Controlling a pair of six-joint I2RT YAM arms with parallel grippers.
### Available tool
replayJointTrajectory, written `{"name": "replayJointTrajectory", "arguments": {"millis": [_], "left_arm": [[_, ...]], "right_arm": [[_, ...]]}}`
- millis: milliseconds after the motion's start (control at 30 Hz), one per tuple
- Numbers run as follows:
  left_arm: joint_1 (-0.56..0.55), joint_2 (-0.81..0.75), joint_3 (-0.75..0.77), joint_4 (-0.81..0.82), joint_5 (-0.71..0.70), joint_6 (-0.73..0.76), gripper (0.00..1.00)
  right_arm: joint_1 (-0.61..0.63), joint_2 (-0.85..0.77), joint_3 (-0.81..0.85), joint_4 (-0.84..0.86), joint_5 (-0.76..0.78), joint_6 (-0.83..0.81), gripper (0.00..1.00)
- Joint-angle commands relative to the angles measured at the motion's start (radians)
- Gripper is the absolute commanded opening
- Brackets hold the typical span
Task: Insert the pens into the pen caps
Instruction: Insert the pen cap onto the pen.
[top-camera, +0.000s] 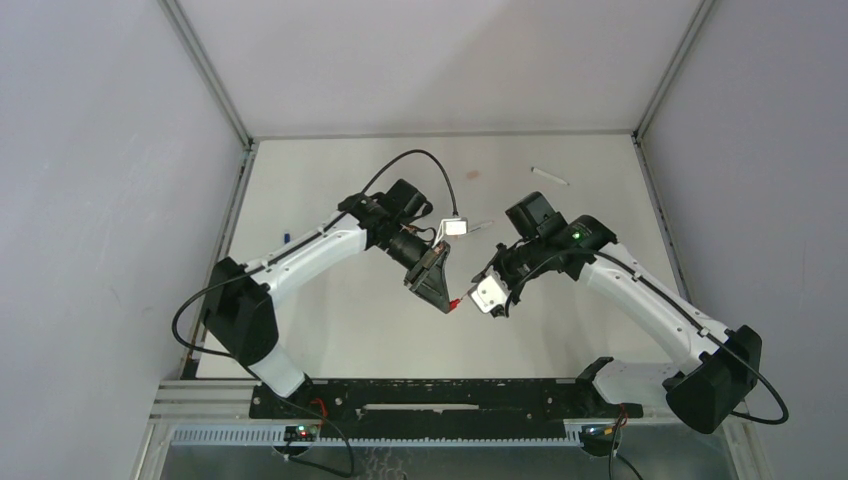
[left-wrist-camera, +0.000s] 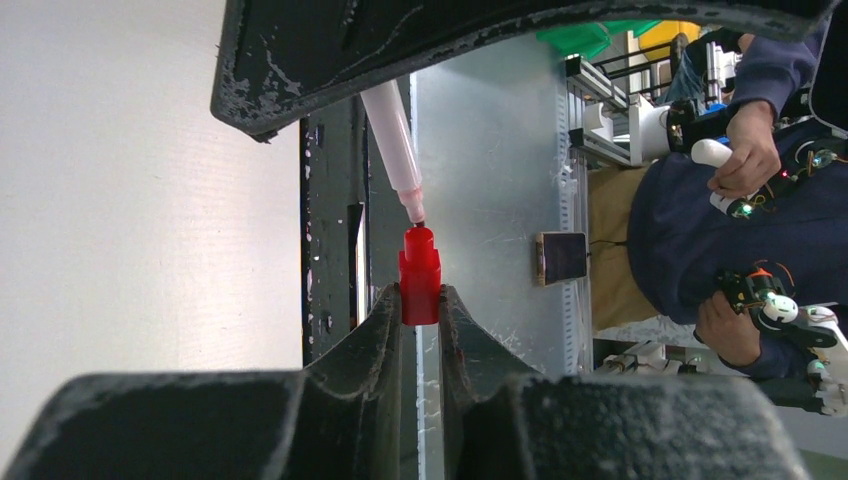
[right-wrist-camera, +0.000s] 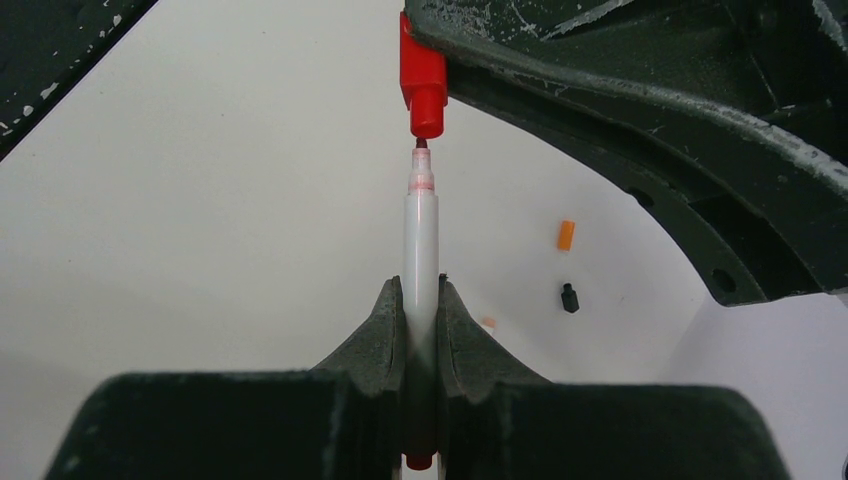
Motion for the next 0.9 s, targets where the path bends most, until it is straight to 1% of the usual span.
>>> {"name": "replayJointTrajectory", "arguments": {"millis": [0,467,633,867], "left_arm": [[-0.009,0.006,0.043,0.003,0.016,-0.012,0.07],[-0.009,0.007,0.048,0.002,0.034,-0.009,0.07],[-0.008,0.001,0.036,0.002,0.044,0.000,0.07],[-0.009,-0.001,0.033,0.003,0.053,0.006,0.07]], "right_arm": [[0.016,-0.018,0.004,-0.001,-0.024,0.020,0.00],[0.049,-0.002,0.003,0.009,-0.017,0.031,0.00],[0.048,0.002,0.002,0.028,0.008,0.050,0.00],[0.048,0.004,0.001,0.034,0.000,0.075,0.00]]}}
